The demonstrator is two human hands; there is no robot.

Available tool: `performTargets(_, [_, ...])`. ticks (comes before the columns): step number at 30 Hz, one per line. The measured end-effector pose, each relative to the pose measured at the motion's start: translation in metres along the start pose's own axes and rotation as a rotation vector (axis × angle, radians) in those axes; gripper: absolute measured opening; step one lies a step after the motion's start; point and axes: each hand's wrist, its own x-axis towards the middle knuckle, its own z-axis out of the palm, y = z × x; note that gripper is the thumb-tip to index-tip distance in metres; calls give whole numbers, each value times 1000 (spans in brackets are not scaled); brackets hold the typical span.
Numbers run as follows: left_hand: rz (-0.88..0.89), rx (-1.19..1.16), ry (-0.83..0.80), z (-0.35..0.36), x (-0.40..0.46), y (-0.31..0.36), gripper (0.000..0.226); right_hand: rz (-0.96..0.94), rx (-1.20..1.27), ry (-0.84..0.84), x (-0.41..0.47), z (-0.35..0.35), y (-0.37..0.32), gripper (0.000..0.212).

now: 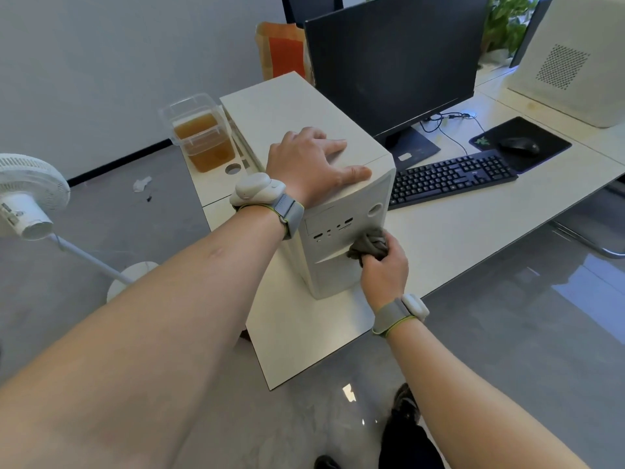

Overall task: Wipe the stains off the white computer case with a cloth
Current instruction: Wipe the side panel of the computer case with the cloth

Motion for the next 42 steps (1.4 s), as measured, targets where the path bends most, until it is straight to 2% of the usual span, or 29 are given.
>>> performTargets(1, [-1,3,1,0,0,0,88,39,50,36,11,-4,-1,59])
performTargets(4, [-5,-2,0,-1,0,0,88,201,161,67,29,-9,13,51])
performTargets(8, [-16,-9,6,2,2,-1,88,386,-38,-31,33,8,46,30])
performTargets(10, [-10,-13,12,1,3,-2,87,411,-215,-53,40,16,56,27])
performTargets(13, [-8,-8,5,2,3,0,87,370,-658,-187,42,19,69,30])
performTargets(16, [-9,-17,8,3,2,-1,87,360,-917,-356,24,21,75,41])
performTargets(18, [-5,-8,9,3,3,-1,86,334,-988,-483,17,24,71,47])
performTargets(22, [-7,-8,11,3,4,-2,85,272,-990,-666,2,35,59,39])
performTargets(27, [-11,-23,13,4,2,-2,85,192,-751,-614,-19,36,44,18])
performTargets(31, [-7,-20,18,3,2,-3,84,132,-650,-462,-16,14,16,20])
performTargets(36, [-9,-8,15,1,1,-1,85,100,-567,-257,2,-9,-28,13])
performTargets(39, [-10,-6,9,0,1,-1,85,92,-467,-191,14,-19,-61,11])
performTargets(42, [-6,-2,7,-2,-1,0,85,63,-469,-151,20,-28,-87,10])
